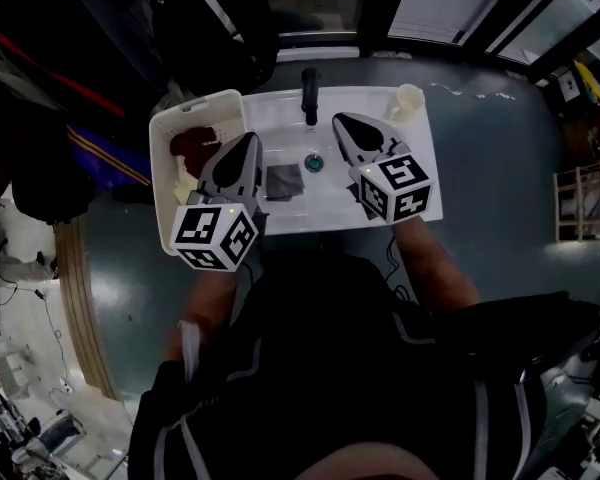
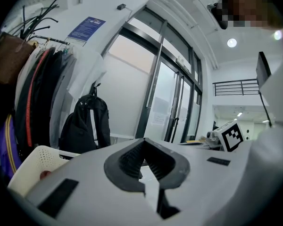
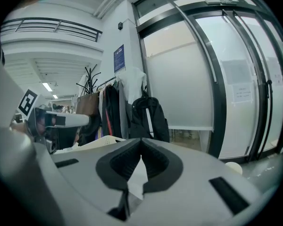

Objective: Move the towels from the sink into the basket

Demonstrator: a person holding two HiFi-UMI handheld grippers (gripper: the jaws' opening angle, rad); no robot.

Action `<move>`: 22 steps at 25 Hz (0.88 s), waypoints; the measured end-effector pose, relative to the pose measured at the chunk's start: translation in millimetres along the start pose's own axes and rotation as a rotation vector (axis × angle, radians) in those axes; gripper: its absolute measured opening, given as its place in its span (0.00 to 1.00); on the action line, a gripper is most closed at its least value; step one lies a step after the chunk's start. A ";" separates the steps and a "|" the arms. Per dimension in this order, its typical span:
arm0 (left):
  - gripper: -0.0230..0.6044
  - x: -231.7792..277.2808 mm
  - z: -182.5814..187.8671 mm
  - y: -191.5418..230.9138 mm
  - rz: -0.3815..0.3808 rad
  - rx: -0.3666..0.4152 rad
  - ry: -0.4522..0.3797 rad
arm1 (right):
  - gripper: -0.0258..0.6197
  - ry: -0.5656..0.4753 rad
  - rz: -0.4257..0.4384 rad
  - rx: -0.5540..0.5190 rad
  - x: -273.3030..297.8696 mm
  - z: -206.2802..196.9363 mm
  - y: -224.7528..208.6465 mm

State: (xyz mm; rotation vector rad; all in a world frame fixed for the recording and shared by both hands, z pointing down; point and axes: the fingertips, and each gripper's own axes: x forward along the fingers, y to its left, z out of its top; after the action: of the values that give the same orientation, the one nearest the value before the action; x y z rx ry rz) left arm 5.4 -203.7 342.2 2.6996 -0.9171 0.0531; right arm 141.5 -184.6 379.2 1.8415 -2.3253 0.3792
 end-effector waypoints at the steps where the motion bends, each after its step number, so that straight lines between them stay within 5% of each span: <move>1: 0.04 -1.9 0.5 1.9 0.011 0.004 -0.001 | 0.06 0.017 0.011 0.001 3.5 -6.2 0.1; 10: 0.04 -27.9 -16.4 21.0 0.137 0.002 0.042 | 0.07 0.129 0.120 -0.078 37.4 -48.6 9.9; 22: 0.04 -52.9 -60.2 31.0 0.294 -0.045 0.114 | 0.26 0.339 0.357 -0.135 87.7 -140.2 40.7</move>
State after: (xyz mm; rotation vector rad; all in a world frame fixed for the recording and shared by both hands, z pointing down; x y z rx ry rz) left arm -52.0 -178.8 401.2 2.4713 -1.2541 0.2420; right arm 76.1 -217.3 533.1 1.1910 -2.3613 0.5160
